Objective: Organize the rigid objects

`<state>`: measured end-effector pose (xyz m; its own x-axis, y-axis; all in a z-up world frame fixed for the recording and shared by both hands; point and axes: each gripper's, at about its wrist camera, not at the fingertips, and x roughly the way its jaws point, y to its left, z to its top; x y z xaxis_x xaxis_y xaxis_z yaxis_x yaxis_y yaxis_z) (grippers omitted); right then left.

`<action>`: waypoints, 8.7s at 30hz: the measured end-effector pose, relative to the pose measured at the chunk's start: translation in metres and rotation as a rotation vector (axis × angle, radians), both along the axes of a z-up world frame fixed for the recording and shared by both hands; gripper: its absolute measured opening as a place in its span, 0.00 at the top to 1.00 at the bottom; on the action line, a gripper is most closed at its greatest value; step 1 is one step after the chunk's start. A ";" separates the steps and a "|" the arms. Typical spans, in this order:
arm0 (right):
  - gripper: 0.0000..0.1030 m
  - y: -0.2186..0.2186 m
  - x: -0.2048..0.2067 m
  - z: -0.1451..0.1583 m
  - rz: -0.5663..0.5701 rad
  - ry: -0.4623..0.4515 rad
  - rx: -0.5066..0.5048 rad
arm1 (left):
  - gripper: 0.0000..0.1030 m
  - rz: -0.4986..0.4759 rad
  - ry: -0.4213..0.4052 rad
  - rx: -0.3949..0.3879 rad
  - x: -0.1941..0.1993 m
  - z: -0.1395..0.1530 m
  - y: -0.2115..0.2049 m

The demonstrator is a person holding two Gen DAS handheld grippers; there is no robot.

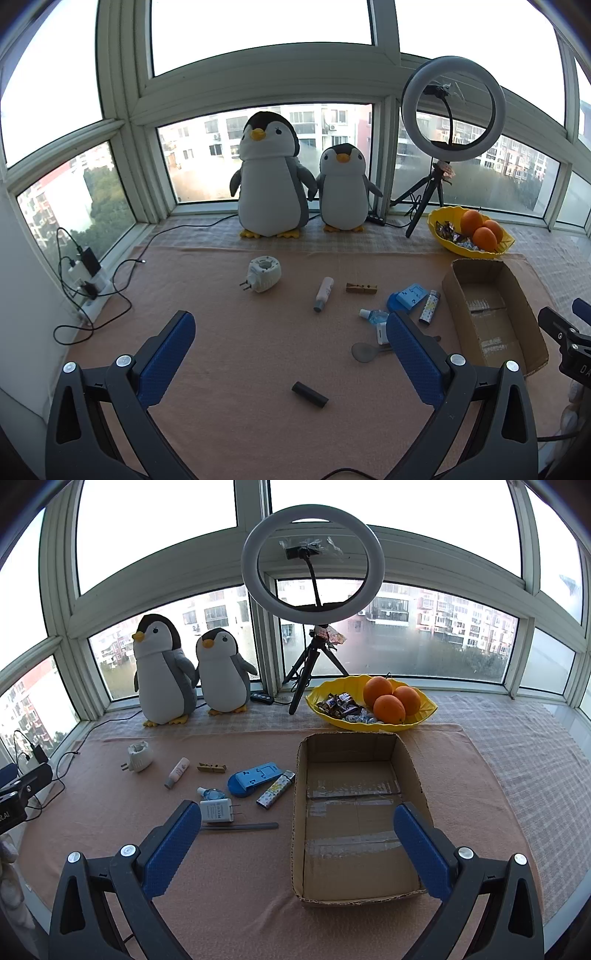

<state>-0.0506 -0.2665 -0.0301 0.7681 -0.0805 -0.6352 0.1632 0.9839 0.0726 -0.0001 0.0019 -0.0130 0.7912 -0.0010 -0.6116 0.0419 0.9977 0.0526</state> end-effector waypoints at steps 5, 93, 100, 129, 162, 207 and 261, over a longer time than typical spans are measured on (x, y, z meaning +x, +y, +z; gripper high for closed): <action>0.00 -0.004 0.001 -0.002 -0.004 0.004 0.004 | 0.00 0.000 0.004 0.001 0.000 -0.002 0.000; 0.69 -0.156 0.017 -0.161 -0.215 0.312 0.240 | 0.50 0.212 0.709 -0.121 0.088 -0.192 0.014; 0.69 -0.157 0.017 -0.161 -0.218 0.313 0.243 | 0.64 0.149 0.664 -0.066 0.092 -0.193 0.015; 0.69 -0.155 0.024 -0.165 -0.235 0.327 0.199 | 0.86 -0.037 0.529 -0.063 0.074 -0.164 -0.006; 0.69 -0.157 0.026 -0.168 -0.234 0.241 0.178 | 0.86 -0.662 0.417 0.039 0.053 -0.120 -0.275; 0.59 -0.158 0.030 -0.171 -0.242 0.267 0.139 | 0.57 -0.531 0.318 0.212 0.098 -0.123 -0.123; 0.51 -0.163 0.030 -0.174 -0.279 0.279 0.176 | 0.59 -0.898 0.461 0.404 0.124 -0.176 -0.157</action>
